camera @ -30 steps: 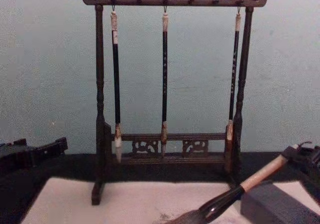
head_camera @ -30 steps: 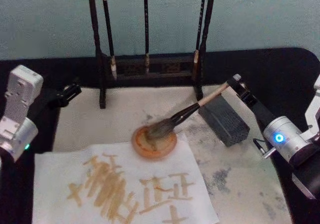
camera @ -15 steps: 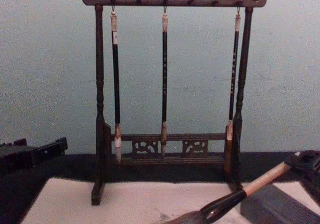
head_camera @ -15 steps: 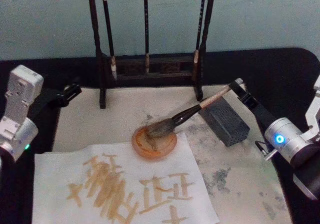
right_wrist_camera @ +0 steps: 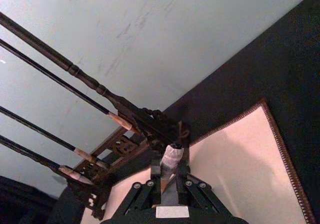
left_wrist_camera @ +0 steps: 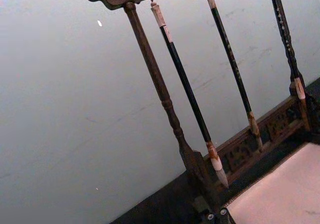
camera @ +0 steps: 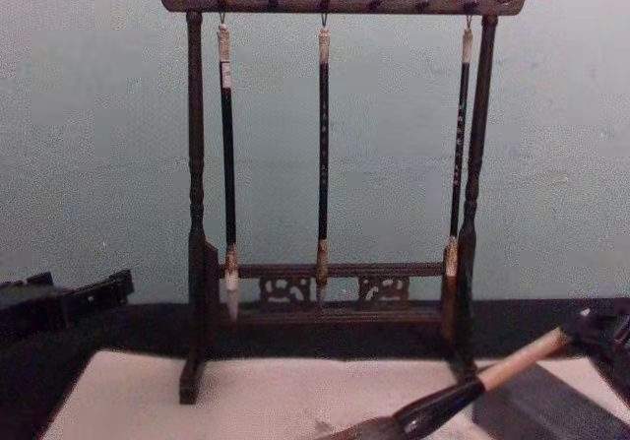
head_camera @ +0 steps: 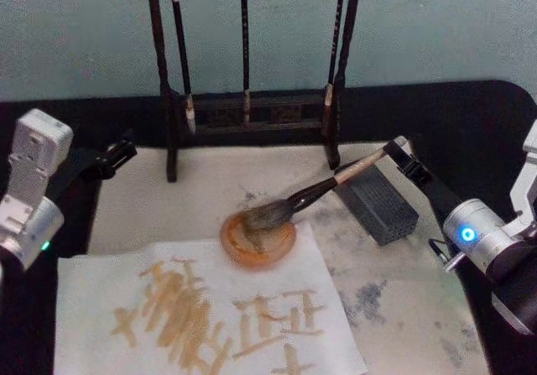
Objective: Pick up the brush from the inkstone, write on the paper, then place the brush back to its original position.
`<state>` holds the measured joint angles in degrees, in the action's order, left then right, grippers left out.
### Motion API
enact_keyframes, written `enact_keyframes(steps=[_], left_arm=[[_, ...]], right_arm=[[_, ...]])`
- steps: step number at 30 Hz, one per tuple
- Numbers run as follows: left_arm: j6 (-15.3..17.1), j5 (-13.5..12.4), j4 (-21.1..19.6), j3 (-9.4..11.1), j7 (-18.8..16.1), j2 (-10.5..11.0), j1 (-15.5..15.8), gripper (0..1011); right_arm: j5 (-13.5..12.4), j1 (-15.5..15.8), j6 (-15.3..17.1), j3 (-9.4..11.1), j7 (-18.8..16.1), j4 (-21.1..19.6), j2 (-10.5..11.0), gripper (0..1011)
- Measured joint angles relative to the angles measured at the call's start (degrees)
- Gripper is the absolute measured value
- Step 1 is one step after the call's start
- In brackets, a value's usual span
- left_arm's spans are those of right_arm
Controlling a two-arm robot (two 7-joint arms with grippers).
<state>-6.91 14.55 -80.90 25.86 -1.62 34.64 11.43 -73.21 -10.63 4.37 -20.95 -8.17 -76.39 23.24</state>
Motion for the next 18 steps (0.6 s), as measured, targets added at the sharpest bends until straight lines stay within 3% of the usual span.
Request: enact_keyframes(steps=[10,18], left_arm=[[0.0,0.0,0.0,0.0,0.0,0.0,0.0,1002],[0.0,0.0,0.0,0.0,0.0,0.0,0.0,1002]], right_arm=[[0.0,0.0,0.0,0.03,-0.08,0.01,-0.04,179],[0.03,0.0,0.08,0.03,-0.17,0.03,-0.05,401]])
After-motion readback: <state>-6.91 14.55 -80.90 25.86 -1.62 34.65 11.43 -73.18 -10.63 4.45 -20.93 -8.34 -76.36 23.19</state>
